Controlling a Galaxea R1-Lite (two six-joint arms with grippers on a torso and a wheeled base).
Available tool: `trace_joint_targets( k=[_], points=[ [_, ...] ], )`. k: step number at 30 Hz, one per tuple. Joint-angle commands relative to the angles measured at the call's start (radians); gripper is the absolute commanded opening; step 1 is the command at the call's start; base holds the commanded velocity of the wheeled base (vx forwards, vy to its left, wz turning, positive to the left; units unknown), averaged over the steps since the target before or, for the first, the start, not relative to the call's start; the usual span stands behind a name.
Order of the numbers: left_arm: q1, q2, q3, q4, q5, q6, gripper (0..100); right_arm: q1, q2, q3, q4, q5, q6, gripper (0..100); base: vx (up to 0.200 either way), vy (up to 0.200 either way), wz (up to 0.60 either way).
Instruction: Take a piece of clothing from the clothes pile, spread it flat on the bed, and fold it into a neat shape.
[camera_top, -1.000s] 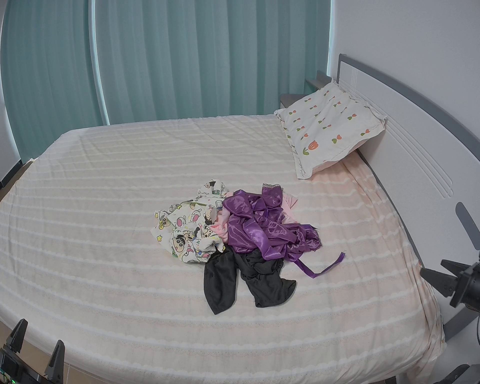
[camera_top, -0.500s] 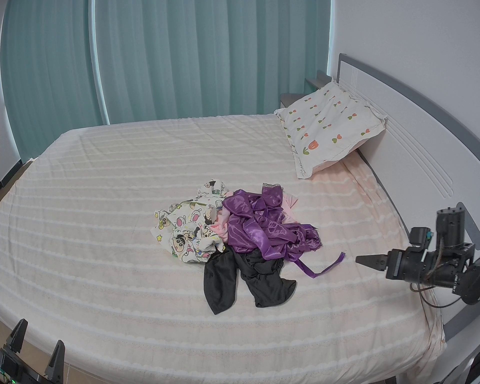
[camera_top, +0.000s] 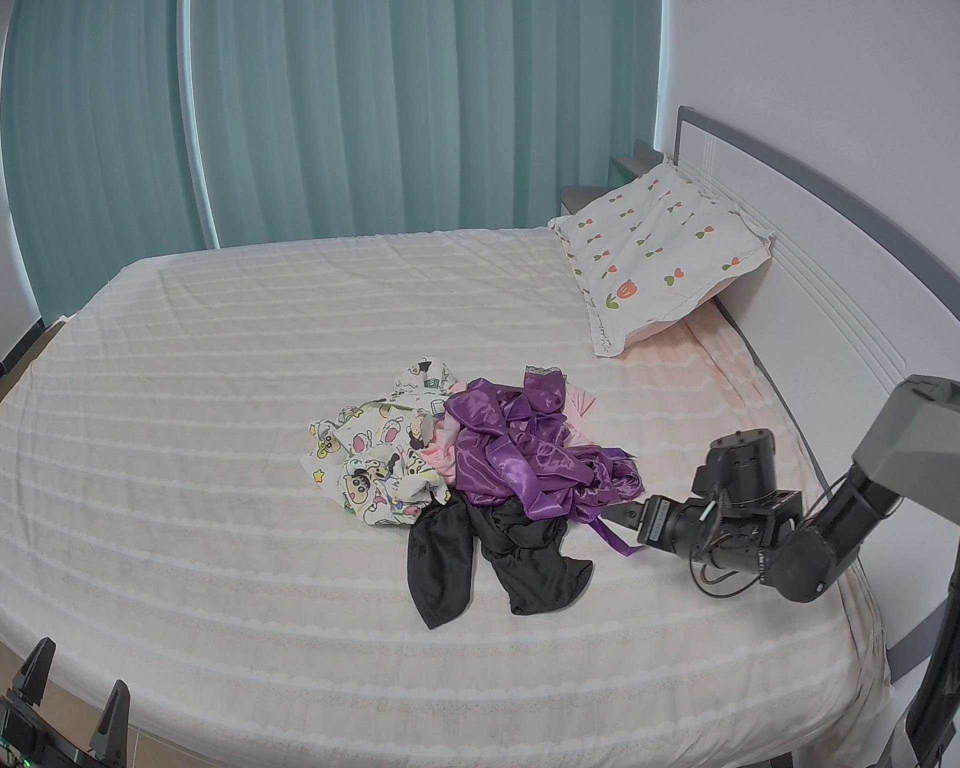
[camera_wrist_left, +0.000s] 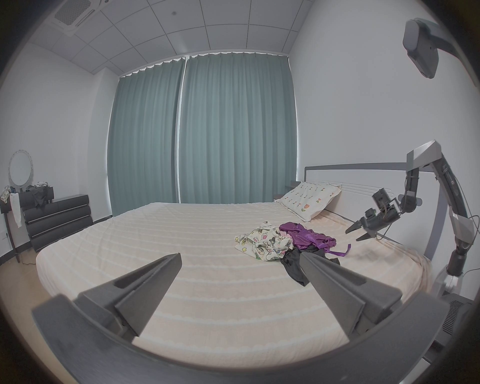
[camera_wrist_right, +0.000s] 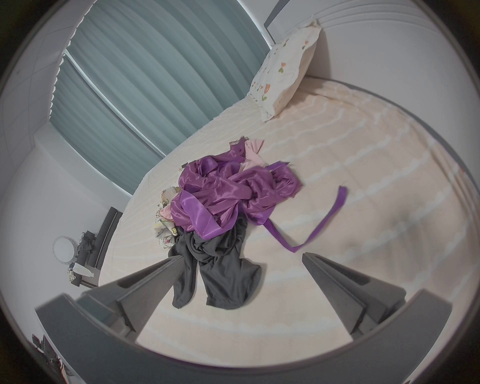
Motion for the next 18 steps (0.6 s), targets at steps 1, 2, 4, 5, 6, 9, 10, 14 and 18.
trace_joint_targets(
  k=[1,2,4,5,6,9,10,14,18],
  points=[
    [0.000,-0.013,0.016,0.000,0.000,0.000,100,0.068,0.151,-0.102,-0.003,-0.053,0.026,100,0.000,0.000,0.00],
    [0.000,-0.013,0.016,0.000,0.000,0.000,100,0.083,0.188,-0.134,-0.005,-0.084,0.026,100,0.000,0.000,0.00],
    [0.000,-0.013,0.016,0.000,0.000,0.000,100,0.091,0.213,-0.159,-0.003,-0.102,0.026,100,0.000,0.000,0.00],
    [0.000,-0.013,0.016,0.000,0.000,-0.002,100,0.097,0.239,-0.188,0.000,-0.113,0.025,100,0.000,0.000,0.00],
    [0.000,-0.013,0.016,0.000,0.000,-0.002,100,0.097,0.239,-0.188,0.000,-0.113,0.025,100,0.000,0.000,0.00],
    [0.000,-0.013,0.016,0.000,0.000,0.000,100,0.112,0.286,-0.230,0.001,-0.119,0.023,100,0.000,0.000,0.00],
    [0.000,-0.013,0.016,0.000,0.000,-0.002,100,0.115,0.296,-0.233,0.001,-0.119,0.023,100,0.000,0.000,0.00],
    [0.000,-0.013,0.016,0.000,0.000,0.000,100,0.132,0.351,-0.257,-0.002,-0.134,0.023,100,0.000,0.000,0.00],
    [0.000,-0.013,0.016,0.000,0.000,0.000,100,0.147,0.401,-0.277,-0.012,-0.148,0.015,100,0.000,0.000,0.00]
  ],
)
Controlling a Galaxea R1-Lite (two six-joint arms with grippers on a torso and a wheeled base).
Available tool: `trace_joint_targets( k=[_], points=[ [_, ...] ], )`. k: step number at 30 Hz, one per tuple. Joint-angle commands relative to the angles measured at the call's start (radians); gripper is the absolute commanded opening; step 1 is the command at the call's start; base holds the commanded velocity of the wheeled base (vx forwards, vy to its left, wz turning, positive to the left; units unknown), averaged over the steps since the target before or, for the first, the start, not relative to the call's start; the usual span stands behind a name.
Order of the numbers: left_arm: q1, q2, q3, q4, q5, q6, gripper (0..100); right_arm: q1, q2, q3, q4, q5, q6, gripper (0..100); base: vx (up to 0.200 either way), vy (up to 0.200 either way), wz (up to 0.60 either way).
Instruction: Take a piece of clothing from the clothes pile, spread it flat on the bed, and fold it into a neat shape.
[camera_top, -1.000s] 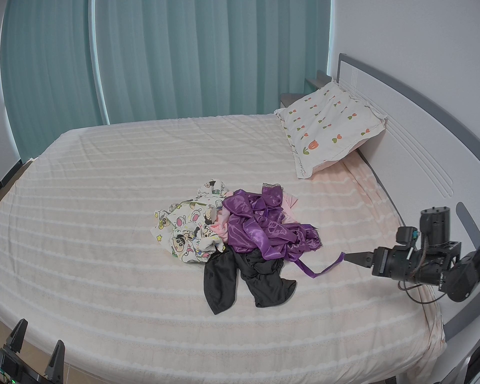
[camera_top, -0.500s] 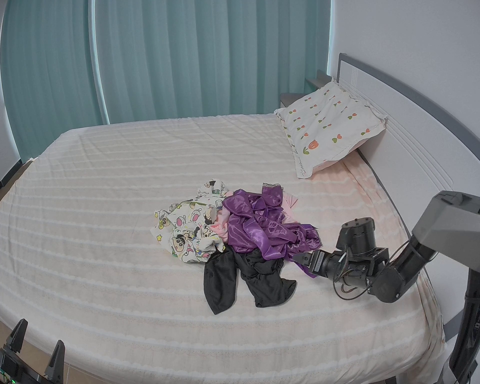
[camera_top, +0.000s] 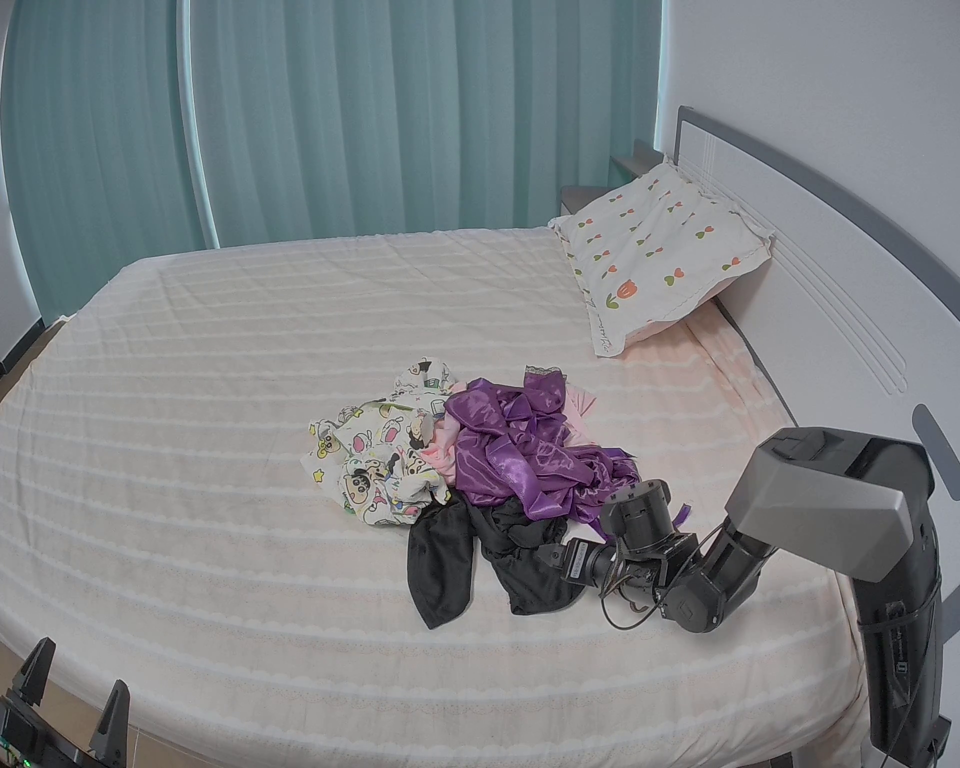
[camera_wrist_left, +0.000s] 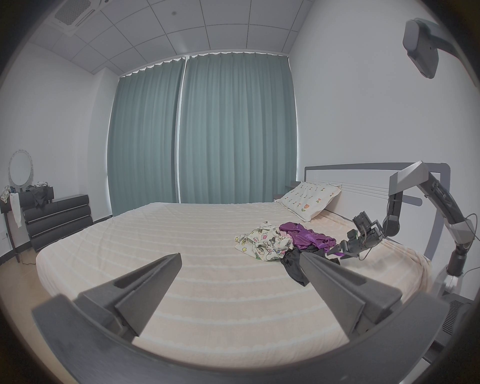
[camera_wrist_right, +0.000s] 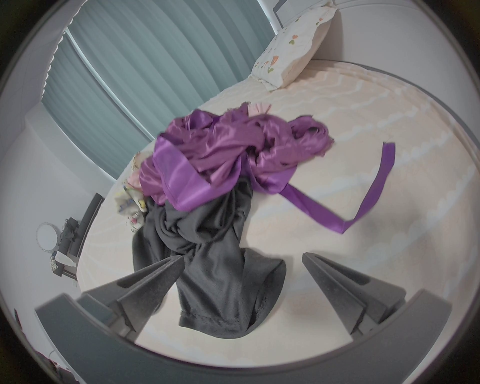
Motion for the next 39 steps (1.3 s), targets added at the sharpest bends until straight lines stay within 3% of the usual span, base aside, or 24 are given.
trace_joint_targets(
  k=[1,12,13,25,31,39],
  points=[
    [0.000,-0.013,0.016,0.000,0.000,0.000,100,0.016,0.071,-0.027,-0.013,-0.006,-0.005,100,0.000,0.000,0.00],
    [0.000,-0.013,0.016,0.000,0.000,0.000,100,0.074,0.109,-0.070,-0.035,-0.012,-0.025,100,0.000,0.000,0.00],
    [0.000,-0.013,0.016,0.000,0.000,0.000,100,0.073,0.111,-0.072,-0.041,-0.012,-0.025,0,0.000,0.000,0.00],
    [0.000,-0.013,0.016,0.000,0.000,-0.002,100,0.036,0.027,0.060,-0.196,0.008,-0.002,0,0.000,0.000,0.00],
    [0.000,-0.013,0.016,0.000,0.000,0.000,100,-0.007,-0.104,0.373,-0.412,0.123,0.063,0,0.000,0.000,0.00],
    [0.000,-0.013,0.016,0.002,0.002,0.005,100,0.012,-0.105,0.674,-0.751,0.129,0.084,0,0.000,0.000,0.00]
  ],
)
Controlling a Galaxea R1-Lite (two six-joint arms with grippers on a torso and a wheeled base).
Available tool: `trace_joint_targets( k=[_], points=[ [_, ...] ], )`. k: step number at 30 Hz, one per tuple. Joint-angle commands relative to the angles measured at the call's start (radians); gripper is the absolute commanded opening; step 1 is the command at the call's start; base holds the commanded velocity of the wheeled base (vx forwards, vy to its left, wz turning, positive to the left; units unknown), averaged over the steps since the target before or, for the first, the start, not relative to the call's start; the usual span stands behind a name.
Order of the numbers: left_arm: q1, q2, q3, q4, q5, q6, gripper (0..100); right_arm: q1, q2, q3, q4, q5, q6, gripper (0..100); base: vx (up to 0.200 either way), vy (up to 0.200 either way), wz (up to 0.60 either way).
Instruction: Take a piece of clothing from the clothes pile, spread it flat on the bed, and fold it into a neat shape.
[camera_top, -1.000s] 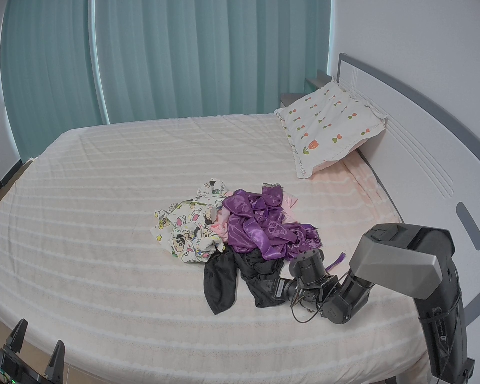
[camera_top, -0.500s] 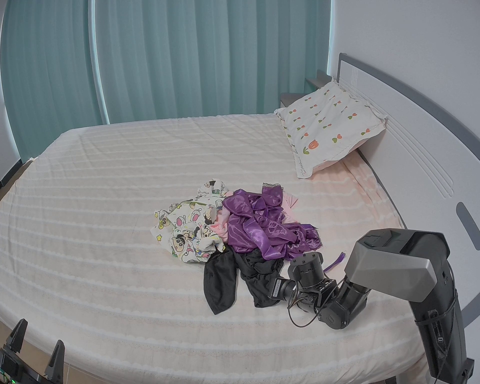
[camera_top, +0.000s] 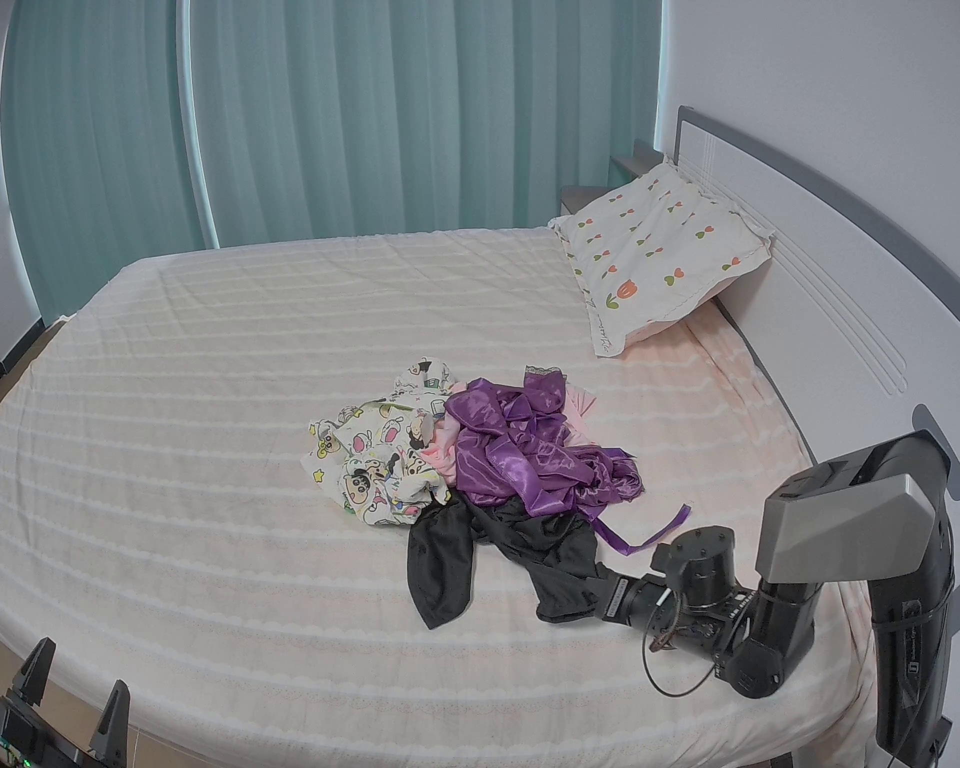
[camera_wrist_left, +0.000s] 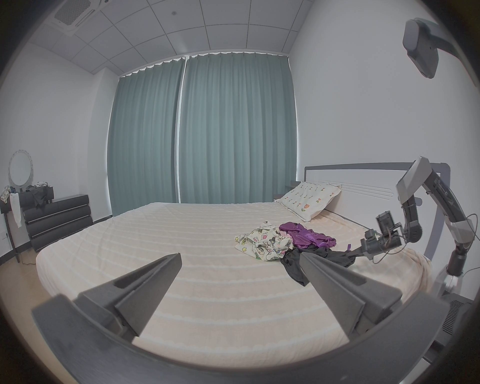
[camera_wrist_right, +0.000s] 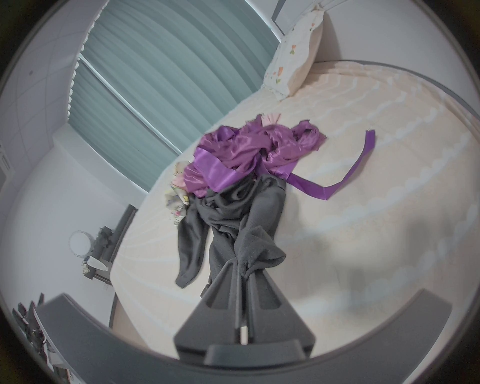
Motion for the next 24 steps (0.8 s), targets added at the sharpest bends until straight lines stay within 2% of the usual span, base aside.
trace_joint_targets(
  k=[1,2,5,7,18,20,22,23,24],
  points=[
    [0.000,-0.013,0.016,0.001,0.001,0.004,100,0.001,-0.048,0.227,-0.174,0.022,0.044,0,0.000,0.000,0.00],
    [0.000,-0.013,0.016,0.001,0.001,0.004,100,0.001,-0.048,0.227,-0.174,0.022,0.044,0,0.000,0.000,0.00],
    [0.000,-0.015,0.016,0.000,0.001,0.004,100,0.018,-0.094,0.270,-0.174,0.016,0.144,0,0.000,0.000,0.00],
    [0.000,-0.013,0.016,-0.002,0.000,0.007,100,0.021,-0.109,0.282,-0.174,0.017,0.174,0,0.000,0.000,0.00],
    [0.000,-0.018,0.016,-0.003,-0.005,0.033,100,0.024,-0.131,0.293,-0.174,0.014,0.187,0,0.000,0.000,0.00],
    [0.000,-0.012,-0.004,-0.020,-0.012,0.001,100,0.029,-0.129,0.294,-0.174,0.014,0.185,0,0.000,0.000,0.00],
    [-0.006,0.024,-0.125,-0.053,-0.026,-0.138,100,0.033,-0.129,0.296,-0.174,0.013,0.185,0,0.000,0.000,0.00],
    [-0.002,0.079,-0.191,-0.056,-0.042,-0.177,100,0.033,-0.129,0.299,-0.174,0.013,0.185,0,0.000,0.000,0.00],
    [0.000,0.102,-0.205,-0.059,-0.046,-0.172,100,0.033,-0.129,0.297,-0.174,0.013,0.185,0,0.000,0.000,0.00]
  ],
)
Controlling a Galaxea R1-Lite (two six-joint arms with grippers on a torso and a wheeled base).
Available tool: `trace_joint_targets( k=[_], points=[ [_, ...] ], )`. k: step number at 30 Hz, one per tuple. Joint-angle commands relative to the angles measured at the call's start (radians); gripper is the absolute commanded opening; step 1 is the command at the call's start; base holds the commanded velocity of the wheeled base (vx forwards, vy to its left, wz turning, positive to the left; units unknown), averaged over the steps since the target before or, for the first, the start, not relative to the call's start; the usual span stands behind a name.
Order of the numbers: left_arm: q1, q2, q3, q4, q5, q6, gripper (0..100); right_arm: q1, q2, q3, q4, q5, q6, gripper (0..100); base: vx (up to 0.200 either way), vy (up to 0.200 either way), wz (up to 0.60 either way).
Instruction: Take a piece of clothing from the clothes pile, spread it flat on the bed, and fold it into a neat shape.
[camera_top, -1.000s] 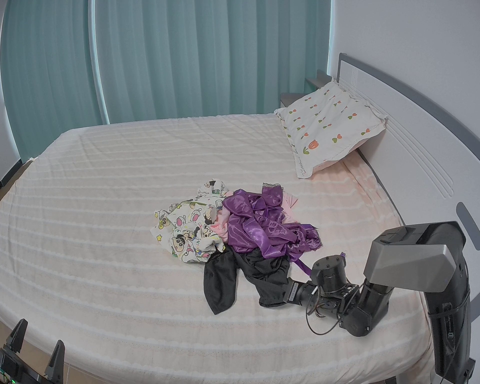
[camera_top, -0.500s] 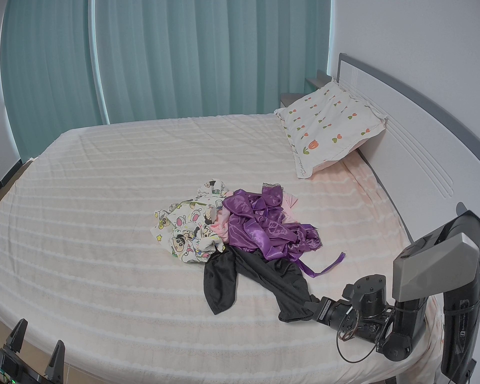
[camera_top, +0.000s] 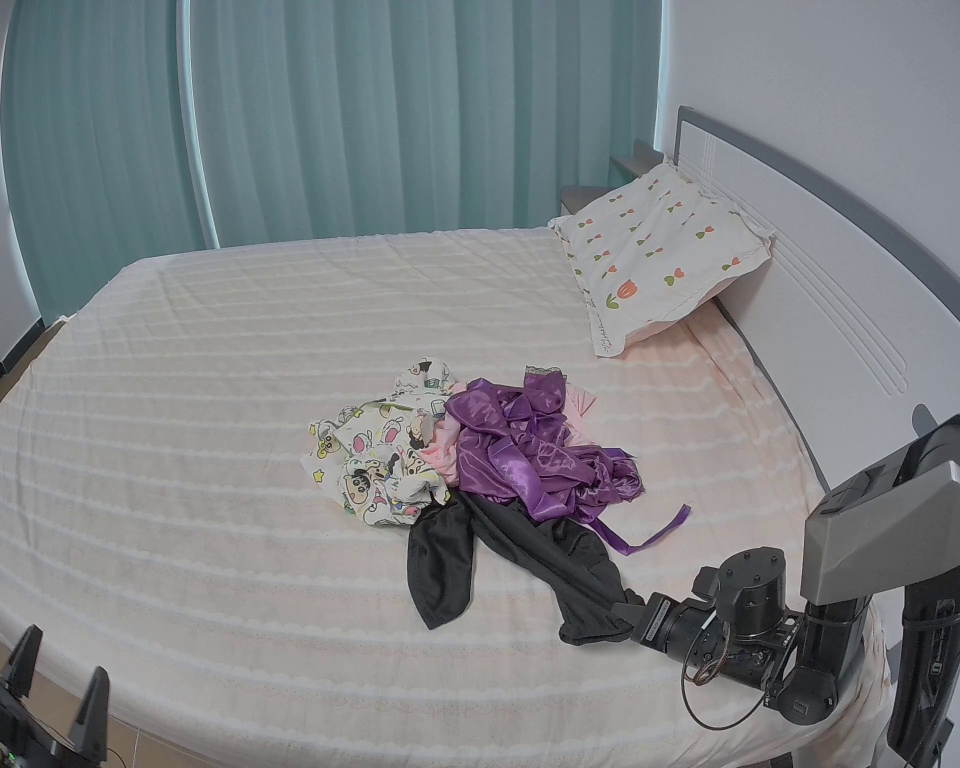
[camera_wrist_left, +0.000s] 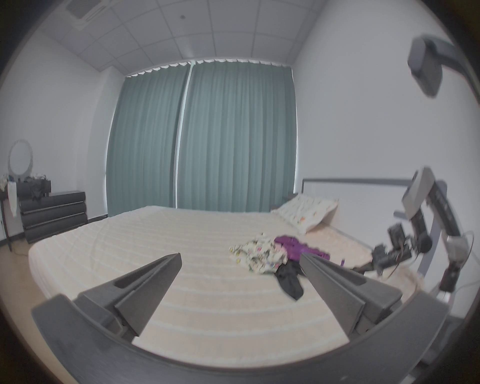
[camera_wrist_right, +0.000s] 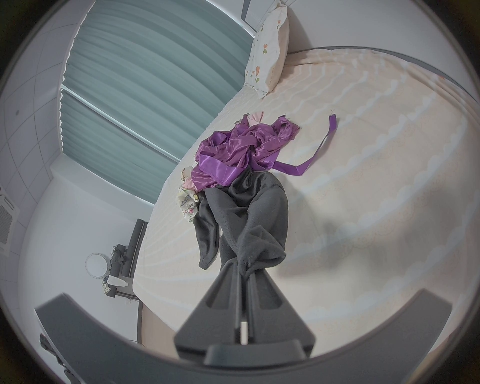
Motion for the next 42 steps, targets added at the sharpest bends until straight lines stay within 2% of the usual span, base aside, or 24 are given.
trace_joint_targets(
  k=[1,3,7,10,12,16,17,18,22,25,26,28,29,30,31,34,35,37,40,42],
  points=[
    [0.000,0.132,-0.193,-0.038,-0.040,-0.097,100,0.006,-0.005,0.004,-0.015,-0.001,-0.001,0,0.000,0.000,0.00],
    [-0.009,0.188,-0.215,-0.036,-0.095,-0.066,100,0.006,-0.006,0.004,-0.015,-0.001,-0.001,0,0.000,0.000,0.00],
    [-0.010,0.337,-0.209,-0.027,-0.215,-0.063,100,0.006,-0.009,0.005,-0.015,-0.001,-0.001,0,0.000,0.000,0.00],
    [-0.015,0.449,-0.206,-0.026,-0.262,-0.062,100,0.003,-0.012,0.005,-0.015,-0.003,-0.001,0,0.000,0.000,0.00],
    [-0.043,0.589,-0.195,-0.015,-0.311,-0.069,100,0.000,-0.019,0.005,-0.015,-0.003,-0.001,0,0.000,0.000,0.00],
    [-0.112,0.839,-0.197,-0.029,-0.322,-0.069,100,0.000,-0.020,0.005,-0.015,-0.001,-0.001,0,0.000,0.000,0.00],
    [-0.112,0.839,-0.197,-0.029,-0.322,-0.069,100,0.000,-0.020,0.005,-0.015,-0.001,-0.001,0,0.000,0.000,0.00],
    [-0.147,0.963,-0.198,-0.058,-0.320,-0.069,100,0.000,-0.019,0.004,-0.015,-0.003,-0.001,0,0.000,0.000,0.00],
    [-0.207,1.130,-0.198,-0.147,-0.320,-0.089,100,-0.004,-0.017,0.005,-0.015,-0.003,-0.001,0,0.000,0.000,0.00],
    [-0.279,1.342,-0.200,-0.246,-0.322,-0.181,100,-0.009,-0.016,0.004,-0.015,-0.001,-0.001,0,0.000,0.000,0.00],
    [-0.297,1.417,-0.204,-0.305,-0.314,-0.215,100,-0.009,-0.014,0.004,-0.015,-0.001,-0.001,0,0.000,0.000,0.00],
    [-0.305,1.445,-0.204,-0.335,-0.308,-0.233,100,-0.009,-0.014,0.004,-0.015,-0.001,-0.001,0,0.000,0.000,0.00],
    [-0.329,1.523,-0.206,-0.423,-0.274,-0.289,100,-0.009,-0.011,0.005,-0.015,-0.001,-0.001,0,0.000,0.000,0.00],
    [-0.340,1.543,-0.207,-0.440,-0.264,-0.301,100,-0.009,-0.009,0.005,-0.015,-0.001,-0.001,0,0.000,0.000,0.00],
    [-0.386,1.629,-0.235,-0.493,-0.209,-0.351,100,-0.009,-0.008,0.005,-0.015,-0.001,0.000,0,0.000,0.000,0.00],
    [-0.434,1.713,-0.279,-0.521,-0.123,-0.414,100,-0.009,-0.003,0.004,-0.015,-0.001,0.000,0,0.000,0.000,0.00],
    [-0.477,1.778,-0.324,-0.529,-0.058,-0.467,100,-0.009,-0.002,0.004,-0.015,-0.001,0.000,0,0.000,0.000,0.00],
    [-0.517,1.848,-0.381,-0.529,0.006,-0.528,100,-0.009,0.000,0.005,-0.015,-0.001,0.000,0,0.000,0.000,0.00],
    [-0.569,1.942,-0.470,-0.529,0.088,-0.606,100,-0.009,0.004,0.005,-0.015,-0.001,0.000,0,0.000,0.000,0.00],
    [-0.587,1.989,-0.519,-0.529,0.106,-0.640,100,-0.009,0.007,0.005,-0.015,-0.001,0.000,0,0.000,0.000,0.00]
  ],
)
